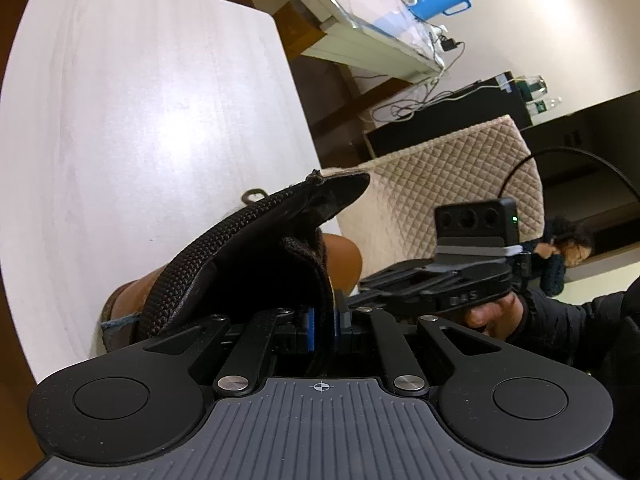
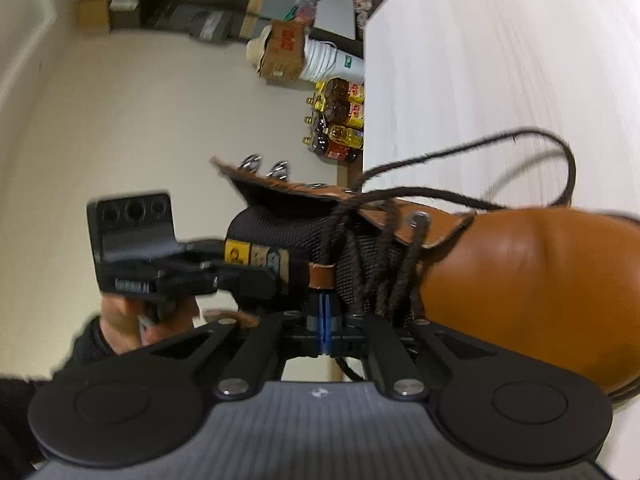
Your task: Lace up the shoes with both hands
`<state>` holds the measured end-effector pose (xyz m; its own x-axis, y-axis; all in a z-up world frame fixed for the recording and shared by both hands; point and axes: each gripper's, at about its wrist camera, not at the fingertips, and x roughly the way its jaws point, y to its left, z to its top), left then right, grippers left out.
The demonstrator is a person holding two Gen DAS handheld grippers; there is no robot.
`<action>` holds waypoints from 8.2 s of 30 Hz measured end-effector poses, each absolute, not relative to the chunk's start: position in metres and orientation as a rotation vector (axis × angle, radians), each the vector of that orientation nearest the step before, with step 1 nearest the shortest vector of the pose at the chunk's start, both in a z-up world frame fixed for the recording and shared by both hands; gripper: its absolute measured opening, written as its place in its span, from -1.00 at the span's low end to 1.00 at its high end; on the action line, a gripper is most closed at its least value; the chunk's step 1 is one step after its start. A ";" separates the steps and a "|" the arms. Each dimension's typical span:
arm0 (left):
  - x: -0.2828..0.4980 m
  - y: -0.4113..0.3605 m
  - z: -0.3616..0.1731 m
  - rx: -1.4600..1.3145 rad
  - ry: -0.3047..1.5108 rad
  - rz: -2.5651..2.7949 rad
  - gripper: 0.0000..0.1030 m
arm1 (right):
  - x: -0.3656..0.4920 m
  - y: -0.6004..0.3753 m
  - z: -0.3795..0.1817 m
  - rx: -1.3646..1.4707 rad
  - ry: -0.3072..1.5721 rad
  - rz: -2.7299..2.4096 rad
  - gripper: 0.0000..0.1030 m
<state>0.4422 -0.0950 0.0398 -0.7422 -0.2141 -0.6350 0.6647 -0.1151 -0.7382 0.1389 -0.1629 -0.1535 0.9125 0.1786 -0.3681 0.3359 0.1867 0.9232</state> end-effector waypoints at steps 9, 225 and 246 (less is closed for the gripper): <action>0.442 -0.097 0.038 0.503 1.565 -1.922 -0.84 | 0.124 -0.135 -0.136 1.373 0.620 0.061 -0.71; 0.434 -0.120 0.044 0.648 1.731 -1.843 -0.80 | 0.134 -0.086 -0.122 1.436 0.335 -0.432 -0.96; 0.437 -0.118 0.046 0.651 1.731 -1.853 -0.81 | 0.147 -0.080 -0.132 1.402 0.233 -0.511 -0.74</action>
<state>0.4372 -0.1179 0.0462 -0.7507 -0.0466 -0.6590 0.6607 -0.0501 -0.7490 0.1467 -0.0797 -0.1321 0.8702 -0.2029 -0.4490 0.4722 0.0830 0.8776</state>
